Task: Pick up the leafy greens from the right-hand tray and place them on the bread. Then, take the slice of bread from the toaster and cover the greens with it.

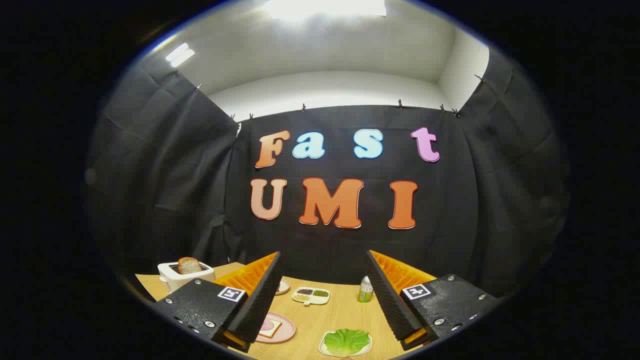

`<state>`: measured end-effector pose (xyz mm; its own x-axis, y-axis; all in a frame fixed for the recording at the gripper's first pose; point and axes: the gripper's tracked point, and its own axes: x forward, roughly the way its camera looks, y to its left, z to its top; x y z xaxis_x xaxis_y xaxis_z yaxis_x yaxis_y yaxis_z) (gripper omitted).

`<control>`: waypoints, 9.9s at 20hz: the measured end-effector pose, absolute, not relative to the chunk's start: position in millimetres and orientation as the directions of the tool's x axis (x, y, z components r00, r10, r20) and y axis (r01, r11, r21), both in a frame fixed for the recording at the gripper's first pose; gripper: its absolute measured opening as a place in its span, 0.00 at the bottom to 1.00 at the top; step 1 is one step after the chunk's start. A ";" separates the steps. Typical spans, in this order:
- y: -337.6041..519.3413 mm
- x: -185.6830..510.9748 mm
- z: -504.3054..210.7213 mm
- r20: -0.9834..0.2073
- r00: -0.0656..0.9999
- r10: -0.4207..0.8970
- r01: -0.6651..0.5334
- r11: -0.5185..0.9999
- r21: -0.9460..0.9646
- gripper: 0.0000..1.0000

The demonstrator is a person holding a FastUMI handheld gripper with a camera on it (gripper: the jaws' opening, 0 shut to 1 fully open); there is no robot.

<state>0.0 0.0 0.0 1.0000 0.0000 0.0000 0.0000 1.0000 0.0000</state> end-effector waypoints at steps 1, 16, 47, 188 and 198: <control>1.6 0.6 -0.5 -0.002 1.000 0.002 -0.002 1.000 -0.001 0.98; 14.8 7.8 3.7 -0.055 0.998 0.011 -0.011 1.000 -0.006 0.98; -15.1 32.9 -182.4 -0.719 0.676 0.161 -0.090 0.987 0.136 0.99; 458.2 148.2 -232.0 -0.960 0.153 0.236 -0.316 0.932 0.179 0.63; 449.3 151.7 -235.7 -0.964 0.170 0.203 -0.253 0.955 0.157 0.15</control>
<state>151.7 449.3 -235.7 0.1698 0.2031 -0.9643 -0.2532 0.9547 0.1565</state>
